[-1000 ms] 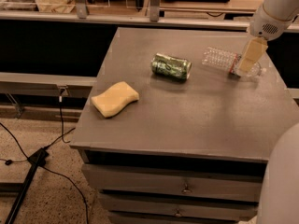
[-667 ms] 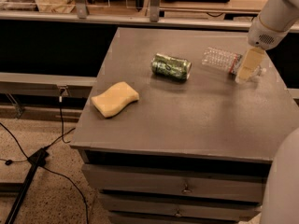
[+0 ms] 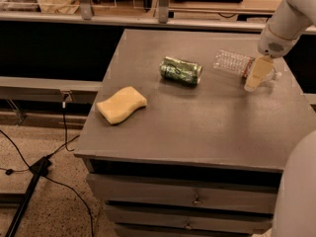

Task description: Move water bottle near sponge

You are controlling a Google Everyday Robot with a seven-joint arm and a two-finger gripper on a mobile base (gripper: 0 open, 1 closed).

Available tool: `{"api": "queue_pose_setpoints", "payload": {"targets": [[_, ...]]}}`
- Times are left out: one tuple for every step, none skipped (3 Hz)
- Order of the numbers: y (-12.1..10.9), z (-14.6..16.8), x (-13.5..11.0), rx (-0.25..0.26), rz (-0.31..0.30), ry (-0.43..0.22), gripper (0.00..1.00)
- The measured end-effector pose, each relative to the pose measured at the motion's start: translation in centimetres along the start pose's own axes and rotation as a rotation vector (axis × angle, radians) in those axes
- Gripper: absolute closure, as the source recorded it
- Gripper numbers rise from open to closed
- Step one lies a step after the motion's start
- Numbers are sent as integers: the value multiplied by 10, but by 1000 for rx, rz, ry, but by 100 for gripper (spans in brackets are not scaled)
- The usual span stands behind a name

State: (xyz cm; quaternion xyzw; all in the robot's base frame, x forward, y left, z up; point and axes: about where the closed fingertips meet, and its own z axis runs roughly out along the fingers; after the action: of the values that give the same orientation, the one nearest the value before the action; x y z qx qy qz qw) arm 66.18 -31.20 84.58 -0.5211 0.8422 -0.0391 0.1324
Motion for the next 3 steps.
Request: {"api": "queue_pose_setpoints", "payload": {"targets": [[0, 3, -1, -2, -1, 0, 38], [0, 7, -1, -4, -1, 0, 61], [1, -1, -3, -15, 21, -28, 85]]}}
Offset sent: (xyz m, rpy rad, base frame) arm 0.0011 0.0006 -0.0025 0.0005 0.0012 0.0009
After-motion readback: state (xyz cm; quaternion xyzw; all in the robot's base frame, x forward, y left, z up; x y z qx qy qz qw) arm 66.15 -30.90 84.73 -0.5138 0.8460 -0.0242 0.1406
